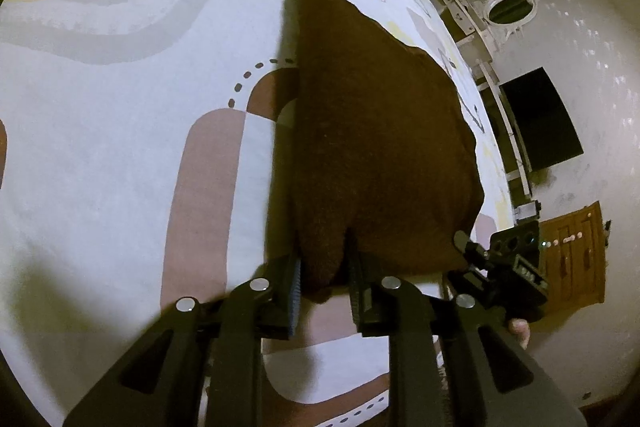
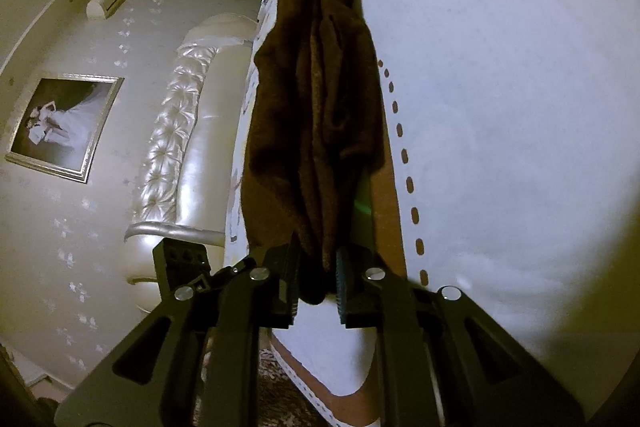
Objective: Fold small clothes
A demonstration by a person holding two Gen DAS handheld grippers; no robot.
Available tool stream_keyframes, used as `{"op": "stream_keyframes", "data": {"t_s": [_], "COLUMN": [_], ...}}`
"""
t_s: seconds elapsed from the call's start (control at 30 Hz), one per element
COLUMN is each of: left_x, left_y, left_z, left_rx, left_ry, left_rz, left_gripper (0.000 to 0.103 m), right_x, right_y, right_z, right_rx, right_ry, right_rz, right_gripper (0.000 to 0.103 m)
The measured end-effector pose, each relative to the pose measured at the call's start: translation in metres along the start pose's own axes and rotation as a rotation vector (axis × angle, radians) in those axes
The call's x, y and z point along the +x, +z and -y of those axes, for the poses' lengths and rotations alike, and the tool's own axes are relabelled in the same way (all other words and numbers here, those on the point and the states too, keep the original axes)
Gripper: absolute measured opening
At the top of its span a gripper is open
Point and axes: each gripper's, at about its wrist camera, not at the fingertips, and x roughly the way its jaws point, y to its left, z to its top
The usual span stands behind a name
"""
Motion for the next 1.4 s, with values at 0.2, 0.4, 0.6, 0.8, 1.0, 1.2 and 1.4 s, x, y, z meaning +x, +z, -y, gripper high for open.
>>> {"op": "stream_keyframes", "data": {"t_s": [0.2, 0.4, 0.6, 0.8, 1.0, 1.2, 1.4], "left_x": [-0.001, -0.002, -0.004, -0.007, -0.010, -0.011, -0.014], "left_y": [-0.005, -0.012, -0.025, -0.038, -0.051, -0.056, -0.066], "left_z": [0.002, 0.015, 0.026, 0.030, 0.035, 0.042, 0.045], "left_rx": [0.040, 0.133, 0.208, 0.245, 0.254, 0.263, 0.273], "left_ry": [-0.003, 0.058, 0.125, 0.188, 0.249, 0.288, 0.327], "left_rz": [0.019, 0.030, 0.042, 0.063, 0.084, 0.085, 0.082], "left_gripper": [0.036, 0.047, 0.063, 0.072, 0.077, 0.079, 0.079], "right_x": [-0.005, -0.013, -0.023, -0.036, -0.043, -0.056, -0.063], "right_y": [0.000, -0.003, -0.007, -0.014, -0.021, -0.033, -0.048], "right_z": [0.004, 0.006, 0.008, 0.011, 0.013, 0.012, 0.005], "right_rx": [0.027, 0.047, 0.060, 0.077, 0.085, 0.069, 0.053], "right_ry": [0.031, 0.047, 0.055, 0.053, 0.034, -0.005, -0.049], "right_rz": [0.007, 0.019, 0.026, 0.030, 0.030, 0.032, 0.054], "right_gripper": [0.022, 0.031, 0.039, 0.042, 0.042, 0.042, 0.053]}}
